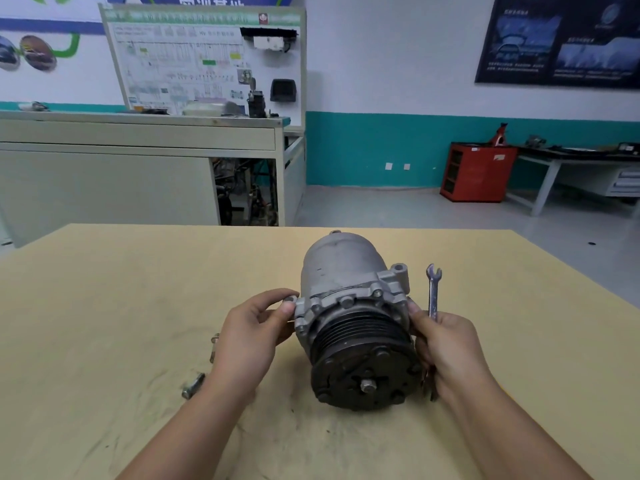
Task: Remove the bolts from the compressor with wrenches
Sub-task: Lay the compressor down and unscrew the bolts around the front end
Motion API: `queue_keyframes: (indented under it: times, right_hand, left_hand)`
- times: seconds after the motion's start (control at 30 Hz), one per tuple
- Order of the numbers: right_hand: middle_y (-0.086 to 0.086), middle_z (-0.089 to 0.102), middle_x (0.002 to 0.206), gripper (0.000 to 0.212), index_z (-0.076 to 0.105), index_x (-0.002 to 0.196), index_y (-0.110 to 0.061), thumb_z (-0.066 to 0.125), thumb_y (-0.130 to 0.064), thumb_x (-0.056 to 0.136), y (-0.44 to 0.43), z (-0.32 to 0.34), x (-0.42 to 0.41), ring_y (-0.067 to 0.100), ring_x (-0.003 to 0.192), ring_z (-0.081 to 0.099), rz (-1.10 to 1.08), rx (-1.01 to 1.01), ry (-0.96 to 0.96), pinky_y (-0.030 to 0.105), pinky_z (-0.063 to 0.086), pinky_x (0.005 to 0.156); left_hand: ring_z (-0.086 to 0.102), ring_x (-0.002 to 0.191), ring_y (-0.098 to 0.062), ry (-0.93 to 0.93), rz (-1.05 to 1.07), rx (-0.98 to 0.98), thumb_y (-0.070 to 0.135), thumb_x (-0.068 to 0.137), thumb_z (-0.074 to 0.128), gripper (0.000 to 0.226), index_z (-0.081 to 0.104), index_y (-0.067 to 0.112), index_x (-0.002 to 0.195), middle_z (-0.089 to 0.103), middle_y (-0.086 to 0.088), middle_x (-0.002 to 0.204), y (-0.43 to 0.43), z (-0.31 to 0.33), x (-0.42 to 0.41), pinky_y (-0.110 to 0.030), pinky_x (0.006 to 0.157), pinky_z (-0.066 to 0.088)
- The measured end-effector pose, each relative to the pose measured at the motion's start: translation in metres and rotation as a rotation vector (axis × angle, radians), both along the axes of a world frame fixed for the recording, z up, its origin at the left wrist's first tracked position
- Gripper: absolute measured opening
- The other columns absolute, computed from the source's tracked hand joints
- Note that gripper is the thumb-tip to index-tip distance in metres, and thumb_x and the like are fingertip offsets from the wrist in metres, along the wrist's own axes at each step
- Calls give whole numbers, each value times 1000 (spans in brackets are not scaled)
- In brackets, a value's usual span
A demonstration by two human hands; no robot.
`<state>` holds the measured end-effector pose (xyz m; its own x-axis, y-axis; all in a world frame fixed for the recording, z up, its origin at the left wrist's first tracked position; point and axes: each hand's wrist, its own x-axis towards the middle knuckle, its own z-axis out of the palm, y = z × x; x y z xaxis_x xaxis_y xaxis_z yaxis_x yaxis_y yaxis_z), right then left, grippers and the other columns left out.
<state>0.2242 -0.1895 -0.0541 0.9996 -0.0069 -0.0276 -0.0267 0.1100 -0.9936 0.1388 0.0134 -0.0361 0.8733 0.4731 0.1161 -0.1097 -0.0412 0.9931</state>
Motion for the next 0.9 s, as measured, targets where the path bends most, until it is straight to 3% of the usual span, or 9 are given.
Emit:
queue_keyframes:
  times: [0.17,0.27,0.37,0.47,0.6,0.7,0.77,0.83,0.9]
  right_hand:
    - [12,48,59,43,57,71,10,66,-29,86,-14,9,5,20,56,39,-78,-203,-176,34,31,56]
    - [11,45,55,45,55,65,8,67,-31,85,-19,14,3,18,57,38,-136,-345,-263,31,30,58]
    - [27,47,57,44,57,69,11,66,-28,86,-18,19,-2,17,57,39,-139,-419,-289,30,28,56]
    - [9,36,51,44,52,63,7,65,-27,87,-19,24,-6,18,53,31,-153,-515,-321,31,22,52]
    - [-3,51,49,28,67,69,-5,64,-27,86,-17,27,-12,14,50,41,-130,-536,-379,29,32,50]
    - [0,61,57,20,69,70,-14,64,-25,86,-13,30,-16,13,53,48,-100,-513,-424,18,33,47]
    - [3,61,58,21,69,72,-12,63,-26,86,-11,30,-18,17,55,47,-103,-538,-461,20,32,48]
    - [3,61,58,22,69,74,-11,63,-28,86,-10,30,-18,18,56,48,-116,-548,-469,23,33,51]
    - [6,62,60,24,69,74,-9,63,-29,86,-11,30,-19,24,59,50,-124,-553,-467,31,37,55]
  left_hand:
    - [70,71,-17,57,-132,-103,5,93,54,15,68,10,94,74,-14,78,-5,-3,-2,-25,71,59]
    - [69,68,-16,79,-154,-122,4,93,54,13,66,10,92,73,-13,76,-6,-3,-3,-25,72,59]
    - [70,76,-17,113,-179,-52,5,95,52,13,64,10,93,74,-12,80,-3,-3,-3,-31,83,56]
    - [69,89,-16,205,-197,44,10,96,51,14,65,11,93,75,-4,85,2,1,-3,-33,90,50]
    - [64,95,1,196,-144,162,36,95,49,22,67,24,97,73,13,95,1,19,-9,-26,80,43]
    - [50,101,24,7,-69,374,71,75,52,51,50,45,119,55,34,115,-14,30,-20,-18,84,41]
    - [35,105,33,-27,-107,552,82,60,48,76,38,53,130,40,45,119,-26,34,-25,-16,89,40]
    - [33,115,27,-24,-122,613,87,56,48,89,30,55,136,35,42,130,-34,37,-27,-22,97,41]
    - [31,131,9,-2,-105,611,88,51,45,97,26,53,140,22,32,146,-40,41,-24,-24,103,35]
